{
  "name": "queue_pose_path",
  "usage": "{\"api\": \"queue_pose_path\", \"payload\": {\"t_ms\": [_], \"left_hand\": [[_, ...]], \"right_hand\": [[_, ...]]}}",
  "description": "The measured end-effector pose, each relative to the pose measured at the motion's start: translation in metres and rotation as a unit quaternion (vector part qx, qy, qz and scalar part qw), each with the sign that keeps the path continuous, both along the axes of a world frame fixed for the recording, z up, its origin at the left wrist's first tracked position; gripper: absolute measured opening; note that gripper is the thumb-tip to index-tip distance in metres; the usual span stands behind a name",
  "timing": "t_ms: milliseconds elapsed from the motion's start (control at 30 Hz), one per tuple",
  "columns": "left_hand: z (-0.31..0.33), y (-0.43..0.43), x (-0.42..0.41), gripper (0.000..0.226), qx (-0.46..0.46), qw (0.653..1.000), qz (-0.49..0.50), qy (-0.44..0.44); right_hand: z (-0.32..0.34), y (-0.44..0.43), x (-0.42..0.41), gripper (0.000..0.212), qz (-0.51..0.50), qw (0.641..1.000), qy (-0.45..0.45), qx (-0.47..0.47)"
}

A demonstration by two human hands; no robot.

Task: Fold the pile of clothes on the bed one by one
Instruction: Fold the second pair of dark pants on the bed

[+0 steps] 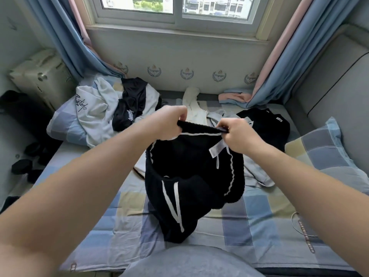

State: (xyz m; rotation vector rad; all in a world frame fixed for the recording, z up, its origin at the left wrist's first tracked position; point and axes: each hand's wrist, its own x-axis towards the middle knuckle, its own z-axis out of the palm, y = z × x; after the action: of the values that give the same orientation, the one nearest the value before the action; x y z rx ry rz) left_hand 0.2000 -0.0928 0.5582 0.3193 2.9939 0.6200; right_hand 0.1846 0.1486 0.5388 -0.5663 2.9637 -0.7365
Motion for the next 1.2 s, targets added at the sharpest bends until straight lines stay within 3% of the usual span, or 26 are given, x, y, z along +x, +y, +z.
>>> {"api": "queue_pose_path", "payload": {"t_ms": [100,233,433,600,700,833,967,1033,1133,1200], "left_hand": [[0.003,-0.024,-0.010,0.032,-0.038,0.996,0.075,0.021],[0.030,-0.053,-0.025,0.027,-0.092,0.980,0.155,0.081],[0.121,-0.115,-0.035,0.028,-0.144,0.950,0.265,0.087],[0.206,-0.143,-0.034,0.024,-0.161,0.929,0.319,0.094],[0.259,-0.161,-0.030,0.027,-0.075,0.935,0.339,0.078],[0.326,-0.182,-0.026,0.039,0.061,0.930,0.351,0.092],[0.378,-0.199,-0.026,0.026,0.212,0.909,0.342,0.110],[0.396,-0.207,-0.020,0.021,0.307,0.894,0.316,0.080],[0.420,-0.217,-0.015,0.036,0.422,0.874,0.239,0.040],[0.431,-0.219,-0.014,0.037,0.463,0.865,0.192,0.011]], "right_hand": [[0.022,-0.009,-0.021,0.023,0.010,0.998,0.068,0.018],[0.050,-0.020,-0.053,0.029,0.016,0.990,0.124,0.071],[0.108,-0.012,-0.095,0.027,-0.066,0.981,0.128,0.131],[0.190,-0.022,-0.122,0.038,-0.091,0.980,0.154,0.085],[0.252,-0.027,-0.132,0.044,-0.105,0.978,0.179,0.009],[0.334,-0.040,-0.134,0.036,-0.131,0.962,0.197,-0.135],[0.399,-0.055,-0.123,0.032,-0.131,0.922,0.039,-0.363],[0.420,-0.057,-0.122,0.025,-0.106,0.914,0.016,-0.391],[0.440,-0.054,-0.123,0.012,-0.063,0.900,0.026,-0.431],[0.448,-0.047,-0.123,0.019,-0.022,0.890,0.007,-0.455]]}}
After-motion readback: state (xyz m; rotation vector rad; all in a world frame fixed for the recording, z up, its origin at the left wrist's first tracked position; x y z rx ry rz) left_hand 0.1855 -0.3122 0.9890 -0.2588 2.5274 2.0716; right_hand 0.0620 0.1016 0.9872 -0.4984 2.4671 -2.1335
